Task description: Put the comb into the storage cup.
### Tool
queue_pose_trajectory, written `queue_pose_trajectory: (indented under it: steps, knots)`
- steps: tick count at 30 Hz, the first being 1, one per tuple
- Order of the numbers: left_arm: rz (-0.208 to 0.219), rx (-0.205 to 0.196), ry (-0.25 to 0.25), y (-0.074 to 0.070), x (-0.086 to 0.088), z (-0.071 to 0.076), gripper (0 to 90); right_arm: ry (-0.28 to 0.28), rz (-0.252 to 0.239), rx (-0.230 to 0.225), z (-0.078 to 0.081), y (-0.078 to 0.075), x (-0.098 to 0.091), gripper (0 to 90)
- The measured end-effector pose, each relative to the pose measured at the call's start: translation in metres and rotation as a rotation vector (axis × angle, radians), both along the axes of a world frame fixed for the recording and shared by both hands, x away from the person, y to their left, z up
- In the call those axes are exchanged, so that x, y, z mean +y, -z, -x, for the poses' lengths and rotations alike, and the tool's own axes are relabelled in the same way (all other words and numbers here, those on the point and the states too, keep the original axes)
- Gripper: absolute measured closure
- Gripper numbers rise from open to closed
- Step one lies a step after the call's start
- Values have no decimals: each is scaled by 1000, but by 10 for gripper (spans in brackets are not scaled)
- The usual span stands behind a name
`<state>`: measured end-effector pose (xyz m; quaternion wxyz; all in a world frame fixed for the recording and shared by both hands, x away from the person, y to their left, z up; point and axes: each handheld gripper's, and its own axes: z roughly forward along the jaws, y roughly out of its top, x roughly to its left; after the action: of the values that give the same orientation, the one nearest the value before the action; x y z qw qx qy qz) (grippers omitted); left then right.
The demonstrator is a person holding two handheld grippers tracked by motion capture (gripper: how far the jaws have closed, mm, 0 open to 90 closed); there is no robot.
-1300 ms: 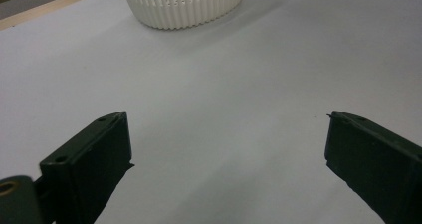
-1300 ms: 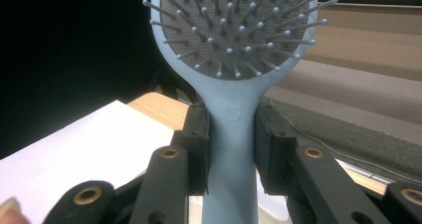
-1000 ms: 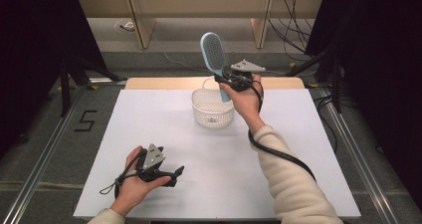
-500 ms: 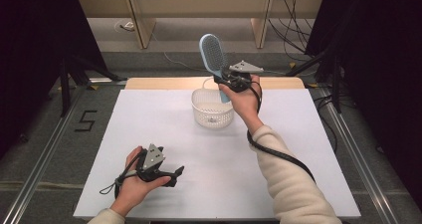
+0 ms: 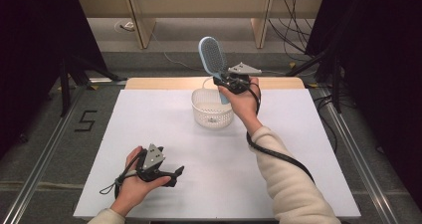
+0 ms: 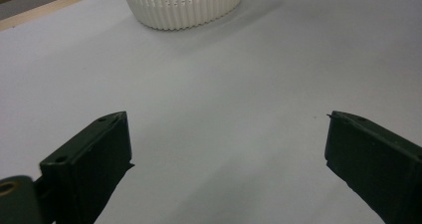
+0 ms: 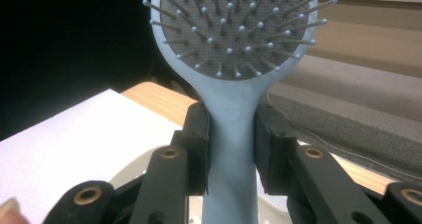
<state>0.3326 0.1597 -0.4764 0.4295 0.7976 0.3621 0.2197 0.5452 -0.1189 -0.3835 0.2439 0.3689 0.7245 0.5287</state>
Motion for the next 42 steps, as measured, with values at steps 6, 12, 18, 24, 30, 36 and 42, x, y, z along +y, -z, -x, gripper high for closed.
queue_pose_trajectory:
  steps: [6, 12, 18, 24, 30, 36, 42]
  knots:
    - [1, 1, 0, 0, 0, 0, 38, -4, 8, -1, 0, 2, 1, 705]
    - [4, 1, 0, 0, 0, 0, 39, -4, 18, 4, -1, 5, 2, 705]
    - [3, 1, 0, 0, 0, 0, 39, -6, 29, 2, -1, 7, 4, 705]
    - [5, 1, 0, 0, -1, 0, 39, -16, 35, -5, 0, 8, 5, 705]
    - [2, -1, 0, 0, 0, 0, 39, -16, 40, -2, 0, 11, 6, 705]
    - [1, -2, -1, 0, 0, 0, 39, -16, 41, 3, 0, 13, 6, 705]
    - [2, -2, -1, 0, 0, 0, 39, -18, 39, 1, 0, 12, 6, 705]
